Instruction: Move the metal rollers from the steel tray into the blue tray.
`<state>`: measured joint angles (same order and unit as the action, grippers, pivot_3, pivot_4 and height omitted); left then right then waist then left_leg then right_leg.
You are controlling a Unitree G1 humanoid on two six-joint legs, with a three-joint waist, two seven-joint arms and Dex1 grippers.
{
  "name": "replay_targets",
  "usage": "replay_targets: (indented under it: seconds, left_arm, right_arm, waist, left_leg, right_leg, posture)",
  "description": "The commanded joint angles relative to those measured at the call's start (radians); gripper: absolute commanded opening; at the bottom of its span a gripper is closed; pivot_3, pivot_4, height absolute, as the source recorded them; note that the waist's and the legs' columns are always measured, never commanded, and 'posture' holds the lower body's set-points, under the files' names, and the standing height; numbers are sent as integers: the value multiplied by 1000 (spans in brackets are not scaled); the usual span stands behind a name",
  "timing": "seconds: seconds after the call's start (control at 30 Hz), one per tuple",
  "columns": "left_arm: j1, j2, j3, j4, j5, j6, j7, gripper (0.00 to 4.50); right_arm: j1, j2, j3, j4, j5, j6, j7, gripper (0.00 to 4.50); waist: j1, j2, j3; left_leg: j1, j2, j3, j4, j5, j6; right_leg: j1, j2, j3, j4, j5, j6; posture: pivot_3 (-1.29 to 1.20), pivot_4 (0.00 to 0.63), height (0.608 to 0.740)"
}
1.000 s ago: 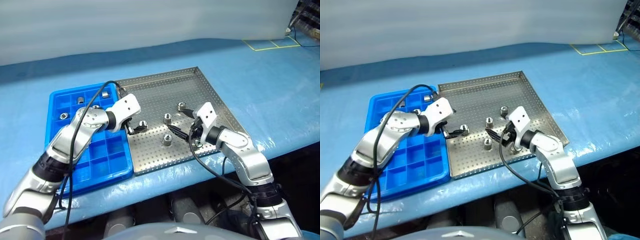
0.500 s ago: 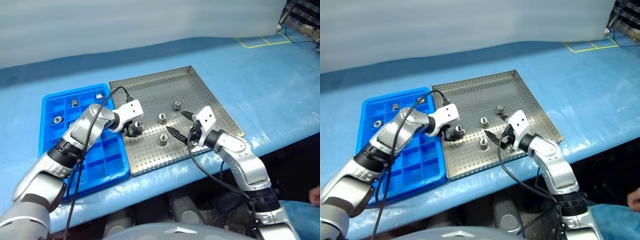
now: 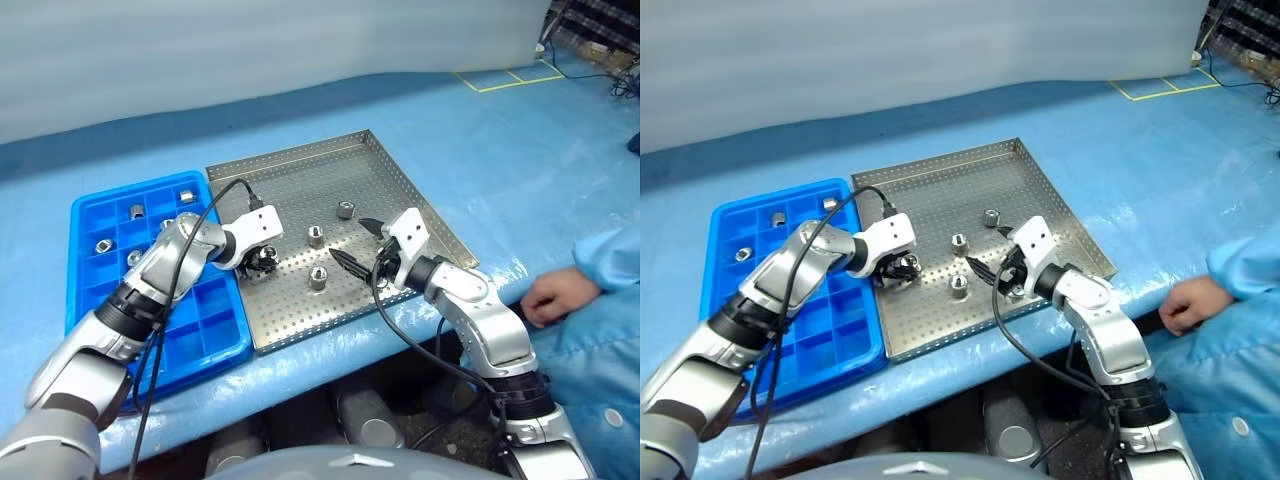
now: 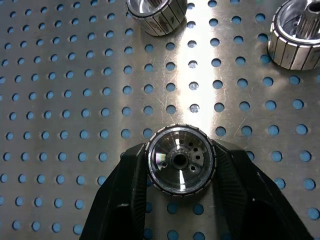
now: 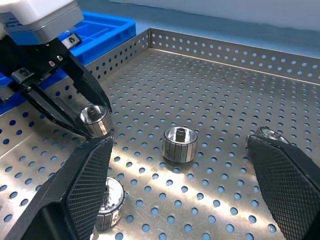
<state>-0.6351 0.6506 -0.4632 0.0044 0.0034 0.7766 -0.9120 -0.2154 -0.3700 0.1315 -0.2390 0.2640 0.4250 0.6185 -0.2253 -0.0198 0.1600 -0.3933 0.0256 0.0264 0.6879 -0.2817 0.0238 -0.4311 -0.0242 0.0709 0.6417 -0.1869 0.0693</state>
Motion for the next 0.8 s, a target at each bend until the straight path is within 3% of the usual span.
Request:
replay_targets:
  seconds: [0.03,0.2,0.4,0.6,0.8]
  left_arm:
    - [11,-1,73,-44,-24,13,13,1723]
    - [44,0,195,-143,-114,47,7,1723]
    - [143,-16,540,-435,-250,134,135,1723]
    - [306,-74,842,-709,-178,311,416,1723]
    - [527,-121,927,-908,-123,450,544,1723]
  right_arm:
    - [-21,6,29,-5,30,20,47,4500]
    - [-39,-9,54,-12,62,100,98,4500]
    - [-62,-82,115,-99,76,167,187,4500]
    - [-70,-86,146,-114,40,152,160,4500]
    - [-68,-67,133,-118,56,156,144,4500]
  waist:
    - [-4,0,0]
    - [-3,0,0]
    - [5,0,1]
    - [24,-1,1]
    - [78,-4,0]
  left_leg:
    - [0,0,0,0,0,0]
    - [-1,0,0,0,0,0]
    - [-2,1,-1,1,0,0]
    - [-1,0,-2,1,0,0]
    - [-1,0,-3,2,0,-1]
  right_leg:
    - [0,0,0,0,0,0]
    - [-1,0,0,1,0,0]
    - [-1,-2,0,1,0,1]
    - [0,-1,-1,2,-1,1]
    - [1,-2,-2,1,0,1]
  posture:
    - [-235,150,740]
    - [-219,150,740]
    - [-182,150,740]
    - [-129,150,740]
    - [-44,150,740]
